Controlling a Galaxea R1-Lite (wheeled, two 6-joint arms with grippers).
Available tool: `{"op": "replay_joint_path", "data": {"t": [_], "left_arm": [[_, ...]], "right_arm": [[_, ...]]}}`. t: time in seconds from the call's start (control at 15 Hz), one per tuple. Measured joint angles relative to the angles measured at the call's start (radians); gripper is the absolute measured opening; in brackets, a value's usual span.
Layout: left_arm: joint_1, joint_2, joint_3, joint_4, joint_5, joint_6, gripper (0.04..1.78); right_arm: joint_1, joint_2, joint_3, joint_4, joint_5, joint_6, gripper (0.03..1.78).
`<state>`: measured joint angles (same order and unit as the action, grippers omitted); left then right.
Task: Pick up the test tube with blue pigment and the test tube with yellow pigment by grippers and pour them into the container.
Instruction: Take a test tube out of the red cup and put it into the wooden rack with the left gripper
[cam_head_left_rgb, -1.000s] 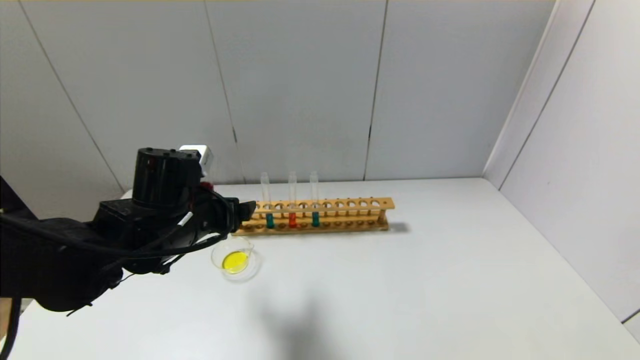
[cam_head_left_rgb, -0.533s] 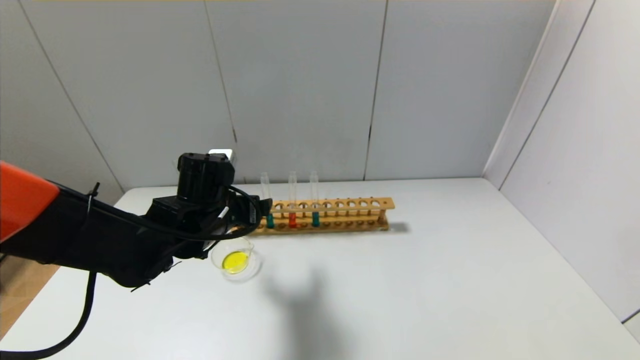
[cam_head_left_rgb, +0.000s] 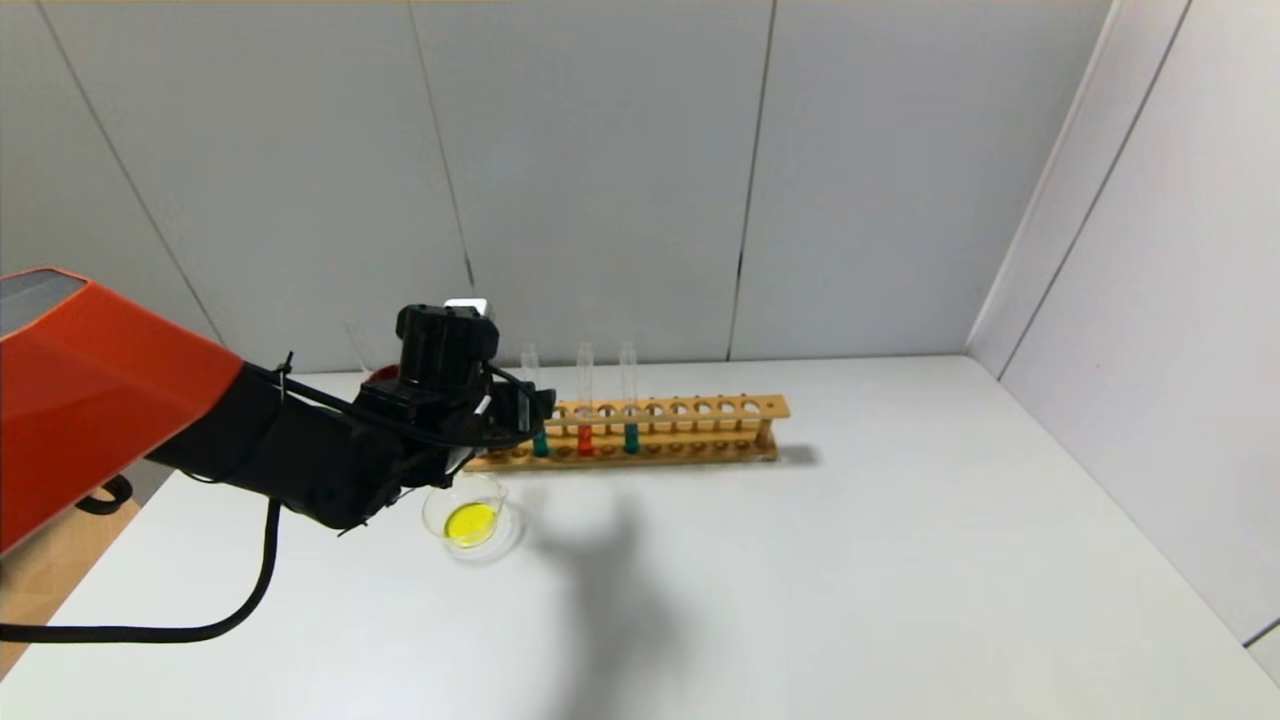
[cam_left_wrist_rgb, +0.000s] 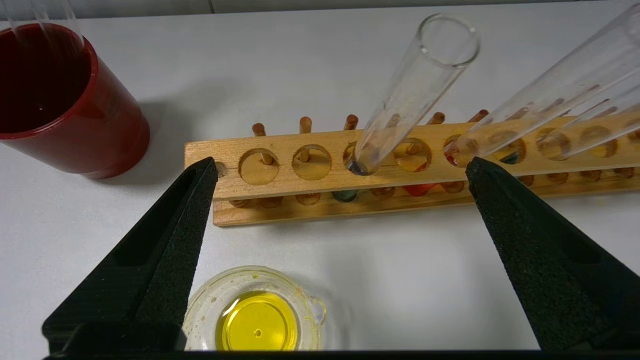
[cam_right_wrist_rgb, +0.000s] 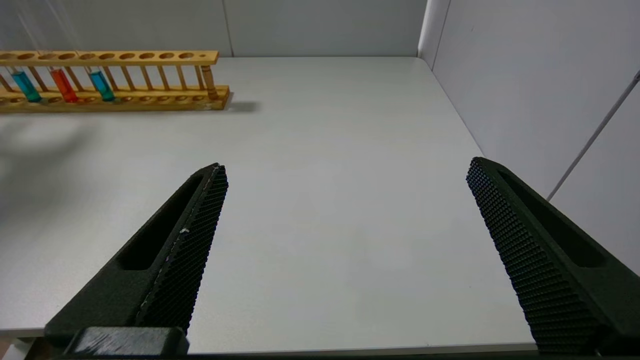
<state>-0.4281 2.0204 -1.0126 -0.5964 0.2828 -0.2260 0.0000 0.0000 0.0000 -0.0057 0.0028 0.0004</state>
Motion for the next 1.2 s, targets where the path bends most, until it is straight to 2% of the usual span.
{"op": "replay_joint_path", "data": {"t": [0.93,1.07,1.2], "left_arm": [[0.016,0.106,-0.112,-0.013,-0.054,-0.001,1.75],[0.015,0.119,-0.120,-0.013,-0.054,0.003,1.68],[0.013,0.136,-0.133,-0.013,-0.054,0.007,1.49]], "right_arm": [[0.000,0.000,0.000,0.000,0.000,0.000,1.75],[0.000,0.000,0.000,0.000,0.000,0.000,1.75],[0.000,0.000,0.000,0.000,0.000,0.000,1.75]]}}
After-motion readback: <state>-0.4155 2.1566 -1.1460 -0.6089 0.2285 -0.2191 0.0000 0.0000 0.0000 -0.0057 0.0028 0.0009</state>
